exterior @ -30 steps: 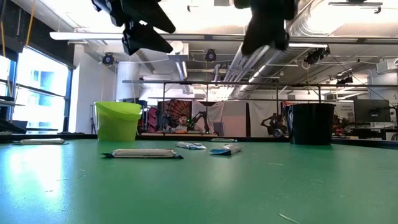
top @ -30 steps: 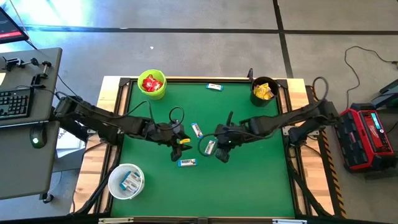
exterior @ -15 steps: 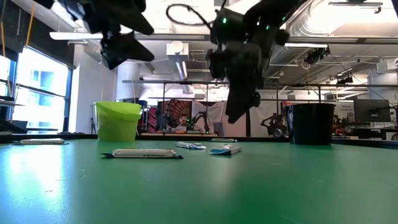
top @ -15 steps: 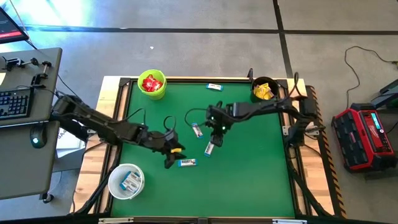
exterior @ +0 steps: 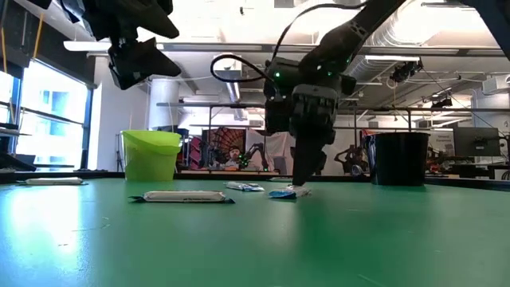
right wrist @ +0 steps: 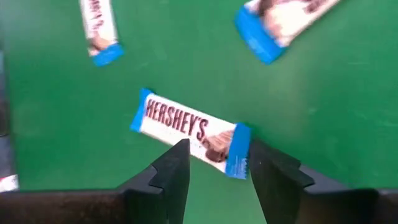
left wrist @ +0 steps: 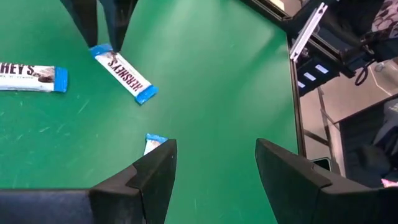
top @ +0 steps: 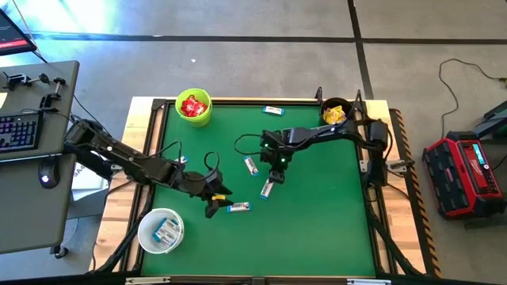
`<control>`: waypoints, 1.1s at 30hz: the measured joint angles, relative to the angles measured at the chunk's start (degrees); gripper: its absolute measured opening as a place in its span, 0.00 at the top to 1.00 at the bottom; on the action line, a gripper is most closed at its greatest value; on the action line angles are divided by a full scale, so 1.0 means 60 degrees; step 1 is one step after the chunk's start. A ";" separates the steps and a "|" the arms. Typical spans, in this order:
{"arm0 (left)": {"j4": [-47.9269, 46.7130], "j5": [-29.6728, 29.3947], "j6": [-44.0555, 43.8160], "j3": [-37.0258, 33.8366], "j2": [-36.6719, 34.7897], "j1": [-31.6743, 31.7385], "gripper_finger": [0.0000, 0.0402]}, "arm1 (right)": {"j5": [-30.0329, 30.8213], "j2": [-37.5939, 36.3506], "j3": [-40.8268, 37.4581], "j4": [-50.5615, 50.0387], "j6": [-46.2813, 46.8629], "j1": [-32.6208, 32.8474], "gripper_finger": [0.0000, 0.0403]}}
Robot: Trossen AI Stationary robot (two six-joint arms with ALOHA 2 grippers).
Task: Sort candy by brand, put in halloween buckets
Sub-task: Put the white chocolate into the white bucket
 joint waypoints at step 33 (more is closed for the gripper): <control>-0.0417 0.0088 -0.0435 0.0015 0.0004 0.0363 0.47 | 0.0200 -0.0677 -0.0007 0.0653 0.0586 0.0569 1.00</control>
